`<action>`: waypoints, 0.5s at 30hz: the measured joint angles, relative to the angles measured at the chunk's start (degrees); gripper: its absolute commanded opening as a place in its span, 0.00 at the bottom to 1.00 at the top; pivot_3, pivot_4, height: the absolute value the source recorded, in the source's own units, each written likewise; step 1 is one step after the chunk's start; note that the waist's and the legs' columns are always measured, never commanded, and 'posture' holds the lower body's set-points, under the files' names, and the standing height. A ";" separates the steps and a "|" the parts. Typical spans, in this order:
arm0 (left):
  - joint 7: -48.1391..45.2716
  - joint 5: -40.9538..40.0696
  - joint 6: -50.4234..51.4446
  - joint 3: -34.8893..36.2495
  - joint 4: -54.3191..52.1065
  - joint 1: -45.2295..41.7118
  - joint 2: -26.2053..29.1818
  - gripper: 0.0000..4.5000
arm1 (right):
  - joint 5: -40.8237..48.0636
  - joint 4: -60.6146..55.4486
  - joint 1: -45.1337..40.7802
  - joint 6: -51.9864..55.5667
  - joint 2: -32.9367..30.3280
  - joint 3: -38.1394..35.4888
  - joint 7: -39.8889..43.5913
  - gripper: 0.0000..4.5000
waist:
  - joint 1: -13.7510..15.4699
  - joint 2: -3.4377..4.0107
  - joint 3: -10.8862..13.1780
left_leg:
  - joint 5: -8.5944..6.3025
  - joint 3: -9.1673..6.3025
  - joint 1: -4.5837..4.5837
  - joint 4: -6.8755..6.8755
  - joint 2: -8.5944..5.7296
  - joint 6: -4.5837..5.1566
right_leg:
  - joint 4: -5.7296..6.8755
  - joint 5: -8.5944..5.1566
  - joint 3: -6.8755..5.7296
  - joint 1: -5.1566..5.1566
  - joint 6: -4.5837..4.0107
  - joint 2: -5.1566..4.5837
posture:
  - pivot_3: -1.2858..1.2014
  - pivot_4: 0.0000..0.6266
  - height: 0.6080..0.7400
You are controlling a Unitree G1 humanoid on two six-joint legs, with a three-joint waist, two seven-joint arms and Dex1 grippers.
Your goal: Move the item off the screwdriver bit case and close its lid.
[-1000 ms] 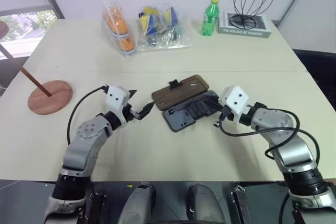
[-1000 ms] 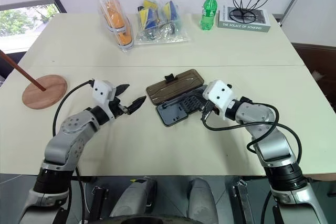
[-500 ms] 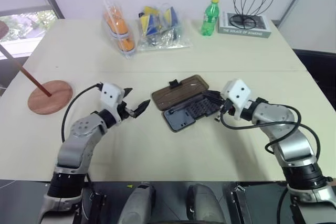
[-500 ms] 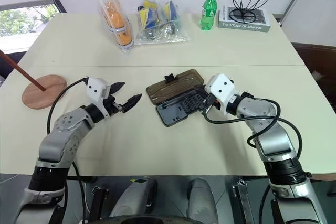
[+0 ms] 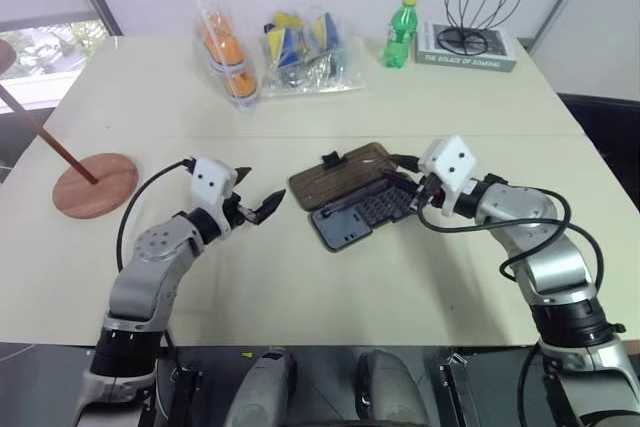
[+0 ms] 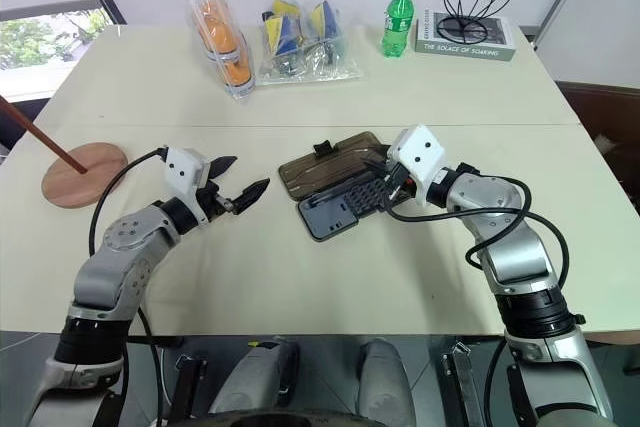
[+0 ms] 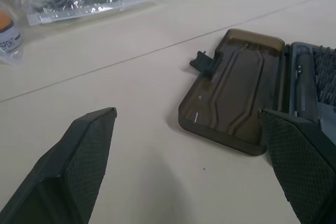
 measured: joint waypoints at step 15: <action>-2.38 -1.11 0.32 0.62 0.77 -1.03 0.71 1.00 | -5.06 17.39 -20.94 0.73 0.41 3.53 2.07 0.99 | -1.26 0.10 0.06 | 0.03 -0.01 -0.03 -0.05 0.01 -0.03 | 0.04 0.04 0.01 -0.09 -0.07 0.03 | 0.52 0.24 1.00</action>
